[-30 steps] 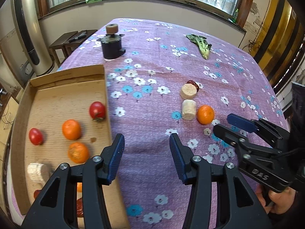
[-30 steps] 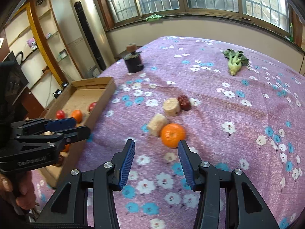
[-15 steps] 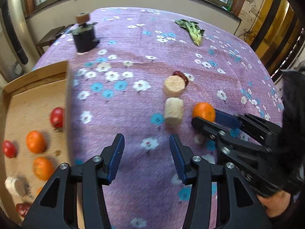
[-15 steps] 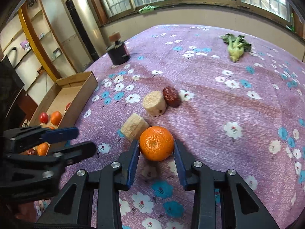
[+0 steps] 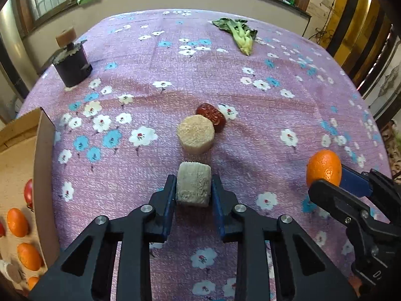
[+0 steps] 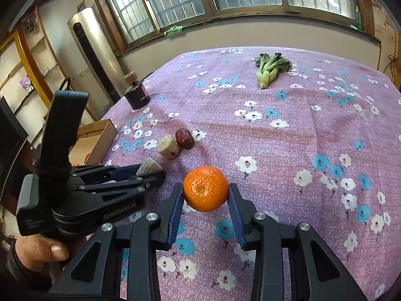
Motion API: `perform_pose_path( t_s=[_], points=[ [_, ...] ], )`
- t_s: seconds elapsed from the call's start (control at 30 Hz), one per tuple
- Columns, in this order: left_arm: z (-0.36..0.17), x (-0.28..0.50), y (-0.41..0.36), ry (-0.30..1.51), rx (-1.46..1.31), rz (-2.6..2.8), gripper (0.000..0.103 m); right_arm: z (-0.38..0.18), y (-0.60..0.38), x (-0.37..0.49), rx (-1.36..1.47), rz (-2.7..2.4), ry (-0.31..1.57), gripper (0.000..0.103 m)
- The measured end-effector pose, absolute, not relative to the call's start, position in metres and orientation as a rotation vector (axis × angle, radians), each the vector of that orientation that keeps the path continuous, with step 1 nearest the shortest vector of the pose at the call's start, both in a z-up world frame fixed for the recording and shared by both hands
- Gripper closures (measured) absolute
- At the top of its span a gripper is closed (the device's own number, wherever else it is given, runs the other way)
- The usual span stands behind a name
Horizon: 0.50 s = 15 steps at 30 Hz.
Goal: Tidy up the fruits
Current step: 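Grasp the square beige block with left tool while right tool grasps last orange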
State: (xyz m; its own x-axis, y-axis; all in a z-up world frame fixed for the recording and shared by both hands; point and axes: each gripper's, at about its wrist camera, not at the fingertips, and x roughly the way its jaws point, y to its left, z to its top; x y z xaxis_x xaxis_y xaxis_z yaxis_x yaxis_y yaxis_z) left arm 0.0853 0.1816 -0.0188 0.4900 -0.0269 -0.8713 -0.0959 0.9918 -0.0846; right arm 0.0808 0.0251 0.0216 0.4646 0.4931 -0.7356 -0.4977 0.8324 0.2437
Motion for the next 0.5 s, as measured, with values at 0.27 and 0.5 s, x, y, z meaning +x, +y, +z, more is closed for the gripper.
perform_pose_path(
  t_s=[0.27, 0.5],
  points=[
    [-0.012, 0.058, 0.189, 1.038, -0.115, 0.079, 0.079, 0.034, 0.030, 0.067, -0.008, 0.636, 0.877, 0.067],
    [0.004, 0.027, 0.208, 0.998, -0.123, 0.119, 0.079, 0.044, 0.050, 0.053, -0.034, 0.681, 0.860, 0.067]
  ],
)
